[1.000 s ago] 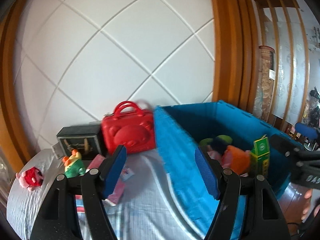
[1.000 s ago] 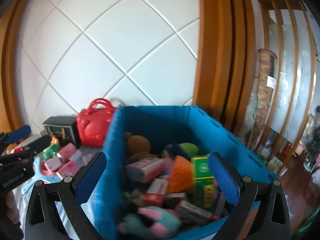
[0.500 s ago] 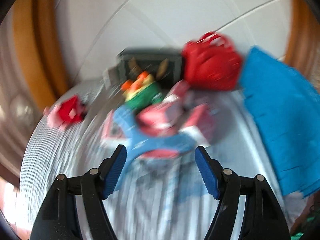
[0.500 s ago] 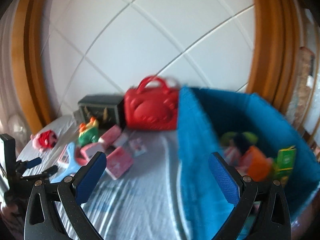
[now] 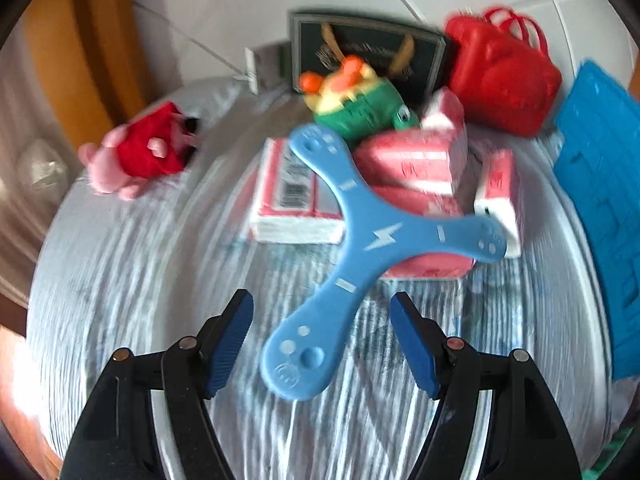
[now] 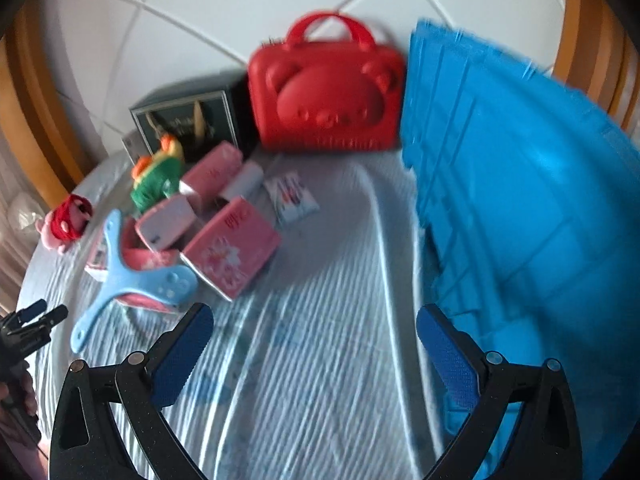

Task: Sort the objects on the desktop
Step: 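Grasp the blue plastic toy with the left tool while the right grasps a pink tissue pack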

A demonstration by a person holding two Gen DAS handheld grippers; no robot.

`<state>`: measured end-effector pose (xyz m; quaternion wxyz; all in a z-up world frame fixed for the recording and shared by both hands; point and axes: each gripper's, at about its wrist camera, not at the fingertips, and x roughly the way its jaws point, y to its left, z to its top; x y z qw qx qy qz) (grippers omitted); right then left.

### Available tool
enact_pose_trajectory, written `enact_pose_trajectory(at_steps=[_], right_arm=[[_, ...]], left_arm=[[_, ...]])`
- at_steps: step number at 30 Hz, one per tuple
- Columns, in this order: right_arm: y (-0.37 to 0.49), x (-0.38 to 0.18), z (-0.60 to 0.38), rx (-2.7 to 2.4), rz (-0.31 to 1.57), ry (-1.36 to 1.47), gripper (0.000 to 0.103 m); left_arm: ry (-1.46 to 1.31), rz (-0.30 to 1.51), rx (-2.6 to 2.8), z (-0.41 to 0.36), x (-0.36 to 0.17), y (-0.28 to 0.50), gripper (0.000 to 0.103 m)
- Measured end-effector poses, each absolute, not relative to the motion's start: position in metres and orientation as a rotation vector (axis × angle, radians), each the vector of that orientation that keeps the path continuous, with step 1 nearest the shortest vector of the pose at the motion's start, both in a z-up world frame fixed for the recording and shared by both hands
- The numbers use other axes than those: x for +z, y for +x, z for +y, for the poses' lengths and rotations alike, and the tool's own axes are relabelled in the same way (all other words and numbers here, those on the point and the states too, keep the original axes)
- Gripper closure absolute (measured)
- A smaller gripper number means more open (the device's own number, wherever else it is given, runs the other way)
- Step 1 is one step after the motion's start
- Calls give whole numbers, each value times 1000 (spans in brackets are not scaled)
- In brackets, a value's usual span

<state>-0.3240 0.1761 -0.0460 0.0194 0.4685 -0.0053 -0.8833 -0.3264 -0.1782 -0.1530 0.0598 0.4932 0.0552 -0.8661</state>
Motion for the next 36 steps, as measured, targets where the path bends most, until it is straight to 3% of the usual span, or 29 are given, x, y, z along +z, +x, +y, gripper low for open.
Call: enact_pose_trajectory(at_steps=[9, 10, 16, 20, 27, 36], right_arm=[[-359, -94, 167, -2651, -23, 1606, 0], [-361, -99, 166, -2642, -20, 1623, 0], [-374, -119, 157, -2589, 4, 1681, 0], [-390, -127, 135, -2526, -11, 1671, 0], [-438, -146, 99, -2458, -90, 1709, 0], [-499, -173, 106, -2390, -463, 1786, 0]], left_arm=[[1661, 58, -2621, -158, -204, -385, 34], [1648, 91, -2637, -160, -207, -389, 54], [1458, 85, -2618, -179, -183, -367, 62], [1402, 114, -2564, -201, -174, -354, 74], [1463, 226, -2463, -224, -206, -372, 74], [1525, 364, -2418, -243, -232, -403, 71]])
